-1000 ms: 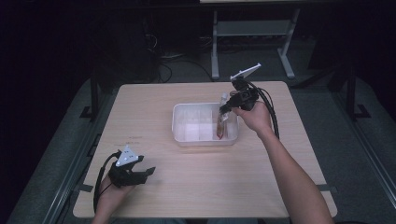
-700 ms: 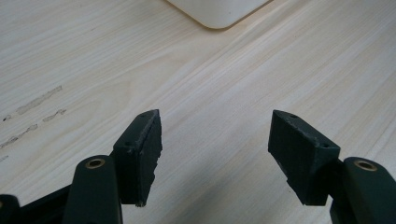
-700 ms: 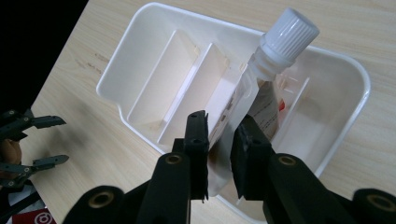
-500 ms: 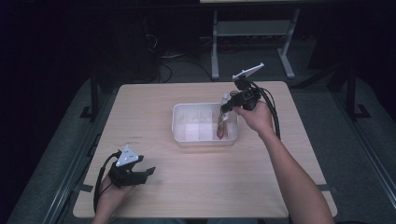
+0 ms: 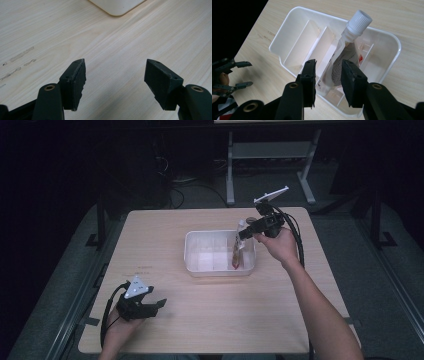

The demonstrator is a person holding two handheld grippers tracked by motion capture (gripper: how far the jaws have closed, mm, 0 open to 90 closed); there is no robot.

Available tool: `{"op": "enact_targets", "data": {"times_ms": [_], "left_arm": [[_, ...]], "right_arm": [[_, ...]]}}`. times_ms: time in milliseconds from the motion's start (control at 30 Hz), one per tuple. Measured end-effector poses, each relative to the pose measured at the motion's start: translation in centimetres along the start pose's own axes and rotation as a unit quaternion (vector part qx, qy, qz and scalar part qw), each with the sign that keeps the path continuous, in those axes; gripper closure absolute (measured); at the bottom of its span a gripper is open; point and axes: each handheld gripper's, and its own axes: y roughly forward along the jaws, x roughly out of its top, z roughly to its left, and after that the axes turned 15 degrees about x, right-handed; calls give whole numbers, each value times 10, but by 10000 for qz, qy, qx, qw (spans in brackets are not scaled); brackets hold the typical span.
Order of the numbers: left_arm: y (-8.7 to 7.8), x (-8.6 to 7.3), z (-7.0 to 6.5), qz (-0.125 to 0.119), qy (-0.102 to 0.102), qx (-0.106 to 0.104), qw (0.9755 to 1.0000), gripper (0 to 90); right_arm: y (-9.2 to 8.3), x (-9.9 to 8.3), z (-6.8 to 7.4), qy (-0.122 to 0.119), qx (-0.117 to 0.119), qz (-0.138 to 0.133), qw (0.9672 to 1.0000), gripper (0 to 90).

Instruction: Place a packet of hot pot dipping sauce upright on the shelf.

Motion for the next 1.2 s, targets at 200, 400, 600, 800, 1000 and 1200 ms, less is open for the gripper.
{"op": "enact_targets", "data": {"times_ms": [200, 400, 600, 800, 1000, 1200], "left_arm": [[0, 0, 0, -19, -38, 7, 10000, 330], [0, 0, 1, -17, -44, 14, 10000, 329], [0, -1, 1, -17, -54, 12, 10000, 329], [0, 0, 1, -7, -39, 16, 10000, 328], [1, -1, 1, -3, -41, 17, 10000, 328], [1, -1, 1, -4, -39, 20, 10000, 329]], "right_arm": [[-6, -4, -4, 30, 94, -88, 9999, 614], [-9, -9, -8, 46, 169, -145, 9997, 604], [-11, -12, -9, 69, 282, -155, 9995, 585], [-10, -12, -6, -3, 371, -148, 9992, 571], [-4, -11, -2, -39, 476, -66, 9988, 560], [5, -10, -2, -99, 315, 96, 9994, 668]]}}
